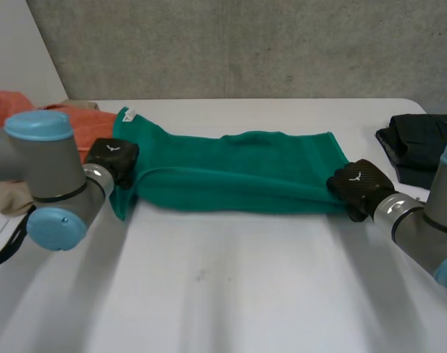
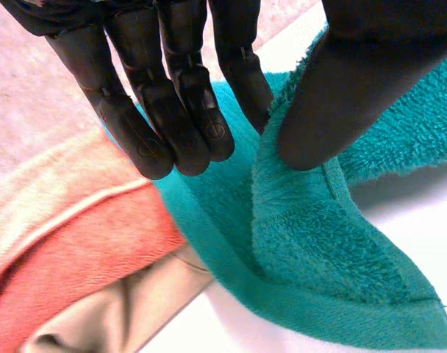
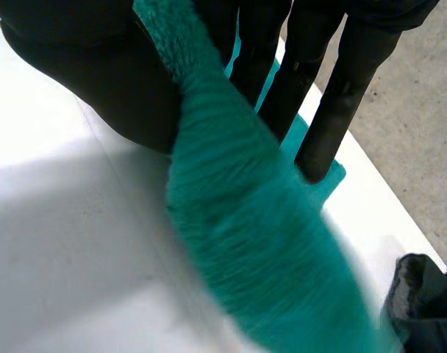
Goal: Fold the laundry.
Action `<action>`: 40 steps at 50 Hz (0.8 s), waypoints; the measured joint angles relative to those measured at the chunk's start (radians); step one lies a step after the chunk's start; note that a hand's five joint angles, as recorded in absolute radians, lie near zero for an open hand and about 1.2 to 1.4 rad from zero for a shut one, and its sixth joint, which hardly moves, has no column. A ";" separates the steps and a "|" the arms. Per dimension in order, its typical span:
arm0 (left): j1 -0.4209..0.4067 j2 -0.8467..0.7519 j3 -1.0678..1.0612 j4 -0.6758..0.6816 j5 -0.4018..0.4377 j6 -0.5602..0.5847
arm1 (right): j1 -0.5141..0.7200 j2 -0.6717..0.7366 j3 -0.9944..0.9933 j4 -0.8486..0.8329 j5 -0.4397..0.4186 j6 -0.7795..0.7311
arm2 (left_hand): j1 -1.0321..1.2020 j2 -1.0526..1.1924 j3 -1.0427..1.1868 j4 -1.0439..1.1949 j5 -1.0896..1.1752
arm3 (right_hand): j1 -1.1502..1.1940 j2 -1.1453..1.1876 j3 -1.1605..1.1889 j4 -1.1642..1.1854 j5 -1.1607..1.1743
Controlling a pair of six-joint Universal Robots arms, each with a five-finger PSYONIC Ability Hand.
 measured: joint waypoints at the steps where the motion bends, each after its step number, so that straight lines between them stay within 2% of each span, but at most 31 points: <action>1: 0.000 0.021 -0.018 -0.001 -0.002 0.002 | -0.002 -0.011 0.001 0.016 0.002 -0.008 | 0.000 0.000 0.000 0.000 0.000 | 0.000 0.000 0.000 0.000 0.000; 8: 0.006 0.277 -0.244 -0.068 0.021 0.053 | -0.021 -0.128 0.035 0.202 0.022 -0.124 | 0.000 0.000 0.000 0.000 0.000 | 0.000 0.000 0.000 0.000 0.000; 12: 0.017 0.406 -0.381 -0.189 0.068 0.148 | -0.046 -0.216 0.091 0.384 0.034 -0.252 | 0.000 0.001 0.001 0.001 0.000 | 0.000 0.000 0.000 0.000 0.000; 13: 0.024 0.438 -0.427 -0.253 0.089 0.198 | -0.063 -0.251 0.124 0.470 0.037 -0.322 | 0.000 0.001 0.001 0.001 0.000 | 0.000 0.000 0.000 0.000 0.000; 18: 0.041 0.463 -0.496 -0.399 0.136 0.335 | -0.100 -0.303 0.205 0.608 0.028 -0.506 | 0.000 0.001 0.001 0.001 0.000 | 0.000 0.000 0.000 0.000 0.000; 23: 0.026 0.393 -0.441 -0.369 0.132 0.369 | -0.097 -0.251 0.190 0.545 0.034 -0.498 | 0.000 0.001 0.002 0.001 0.000 | 0.000 0.000 0.000 0.000 0.001; 31: -0.036 0.143 -0.132 -0.192 0.031 0.328 | -0.081 -0.073 0.011 0.384 0.056 -0.326 | 0.000 0.001 0.002 0.001 0.000 | 0.000 0.000 0.000 0.000 0.003; 40: -0.087 -0.073 0.208 -0.112 -0.014 0.318 | -0.078 0.084 -0.167 0.169 0.086 -0.243 | 0.000 0.001 0.002 0.001 0.000 | 0.000 0.000 0.000 0.000 0.005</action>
